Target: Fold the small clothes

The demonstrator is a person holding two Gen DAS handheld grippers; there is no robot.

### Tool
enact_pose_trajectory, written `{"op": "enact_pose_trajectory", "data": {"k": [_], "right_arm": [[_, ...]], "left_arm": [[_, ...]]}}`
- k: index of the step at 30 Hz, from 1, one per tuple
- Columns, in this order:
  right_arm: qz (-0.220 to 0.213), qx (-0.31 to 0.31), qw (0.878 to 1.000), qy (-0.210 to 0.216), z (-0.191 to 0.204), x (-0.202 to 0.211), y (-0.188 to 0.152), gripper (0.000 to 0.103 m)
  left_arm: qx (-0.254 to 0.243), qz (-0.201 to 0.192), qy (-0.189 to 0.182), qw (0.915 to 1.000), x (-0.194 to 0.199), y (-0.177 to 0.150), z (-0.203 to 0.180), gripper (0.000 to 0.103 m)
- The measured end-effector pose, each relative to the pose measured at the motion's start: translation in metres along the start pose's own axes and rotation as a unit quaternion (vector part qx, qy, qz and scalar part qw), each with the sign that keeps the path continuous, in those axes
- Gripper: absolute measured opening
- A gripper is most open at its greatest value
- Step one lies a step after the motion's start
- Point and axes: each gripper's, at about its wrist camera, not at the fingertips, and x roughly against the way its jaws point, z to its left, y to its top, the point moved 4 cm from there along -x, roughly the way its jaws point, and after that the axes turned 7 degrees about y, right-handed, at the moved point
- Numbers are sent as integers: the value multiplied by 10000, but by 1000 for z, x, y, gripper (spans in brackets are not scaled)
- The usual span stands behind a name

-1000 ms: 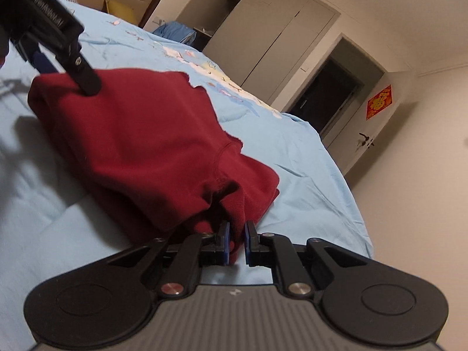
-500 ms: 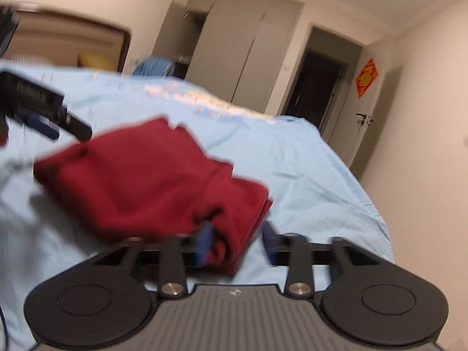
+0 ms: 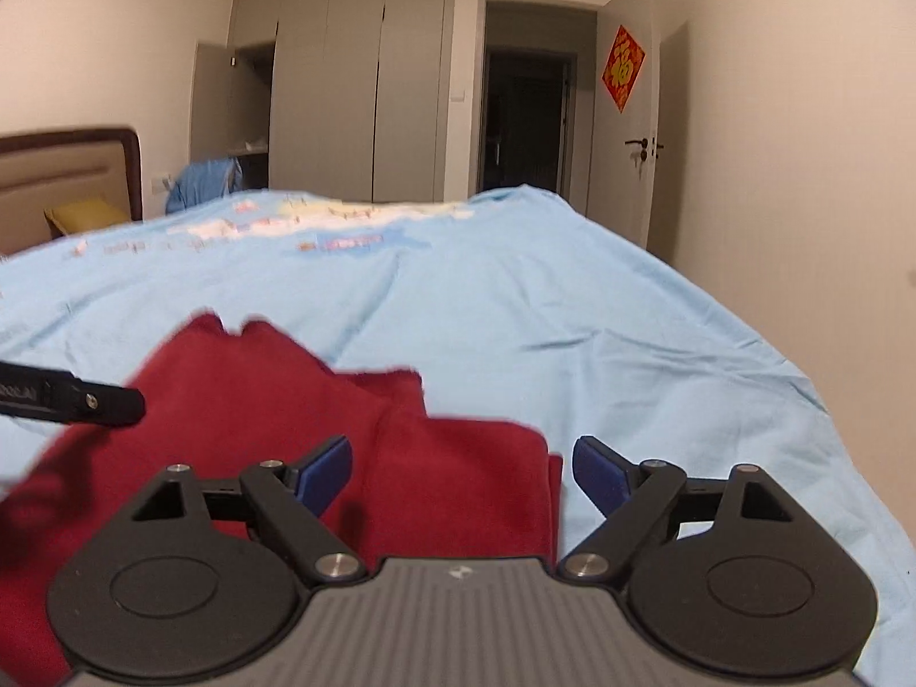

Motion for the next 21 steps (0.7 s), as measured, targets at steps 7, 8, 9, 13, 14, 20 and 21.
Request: {"op": "enact_pose_trajectory", "data": {"k": [7, 8, 9, 13, 14, 20, 21], "right_arm": [[143, -465, 9988, -37, -18, -17, -31, 97], [166, -532, 9984, -2, -20, -18, -32, 98], [181, -582, 9981, 24, -22, -19, -33, 99], [197, -675, 9975, 74, -24, -21, -35, 101], [193, -667, 9976, 66, -24, -21, -35, 101], [182, -644, 9978, 34, -21, -20, -35, 102], [178, -660, 9977, 48, -22, -20, -35, 102]], "left_arm": [[91, -48, -126, 9999, -22, -21, 6, 102], [71, -88, -123, 9999, -23, -22, 6, 102], [45, -121, -112, 9999, -24, -23, 5, 102], [25, -217, -107, 9997, -24, -27, 5, 102], [39, -229, -121, 9997, -24, -27, 6, 102], [278, -282, -329, 9987, -18, -26, 13, 102], [381, -268, -385, 9982, -13, -24, 16, 101]]}}
